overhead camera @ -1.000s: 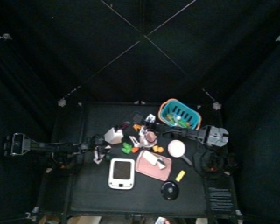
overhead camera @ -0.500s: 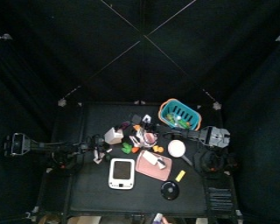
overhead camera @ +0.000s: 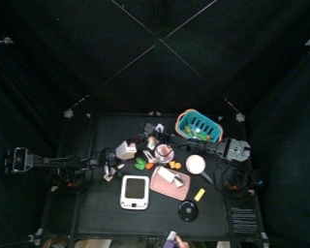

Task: Place squash half near other squash half

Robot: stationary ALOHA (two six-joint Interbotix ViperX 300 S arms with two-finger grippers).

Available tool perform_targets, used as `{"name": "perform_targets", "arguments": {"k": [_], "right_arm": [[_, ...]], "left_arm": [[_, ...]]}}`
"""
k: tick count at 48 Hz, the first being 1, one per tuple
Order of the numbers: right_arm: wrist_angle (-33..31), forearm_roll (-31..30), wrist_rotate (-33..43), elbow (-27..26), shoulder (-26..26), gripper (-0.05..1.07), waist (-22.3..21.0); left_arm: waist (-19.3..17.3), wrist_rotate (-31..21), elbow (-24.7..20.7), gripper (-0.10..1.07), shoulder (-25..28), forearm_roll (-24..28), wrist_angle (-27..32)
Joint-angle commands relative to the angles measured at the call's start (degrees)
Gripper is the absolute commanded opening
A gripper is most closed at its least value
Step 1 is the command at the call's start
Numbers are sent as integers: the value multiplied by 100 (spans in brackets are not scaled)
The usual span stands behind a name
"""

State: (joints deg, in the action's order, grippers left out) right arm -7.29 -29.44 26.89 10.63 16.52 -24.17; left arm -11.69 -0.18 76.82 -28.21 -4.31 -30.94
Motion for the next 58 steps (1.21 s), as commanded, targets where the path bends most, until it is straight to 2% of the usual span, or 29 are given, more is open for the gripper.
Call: {"name": "perform_targets", "arguments": {"k": [1,4,8,17,25,39,58], "right_arm": [[97,-9,-18,-211,-79,99,-88],[114,-9,-18,-264,-35,95,-105],[141,-9,-18,-334,35,83,-132],[149,-35,-53,-536,193,53,-185],[193,-62,-70,-765,413,36,-185],[422,-123,-70,-1072,712,32,-149],[448,-281,-79,-1116,905,32,-44]], "left_arm": [[-35,9,-185,27,105,0,-26],[-35,9,-229,27,211,0,-26],[-35,9,-281,27,369,9,-26],[-123,18,-360,27,747,9,-26],[-281,9,-325,27,844,-9,62],[-562,-9,-360,27,844,-44,914],[-826,0,-360,26,817,-53,958]]}}
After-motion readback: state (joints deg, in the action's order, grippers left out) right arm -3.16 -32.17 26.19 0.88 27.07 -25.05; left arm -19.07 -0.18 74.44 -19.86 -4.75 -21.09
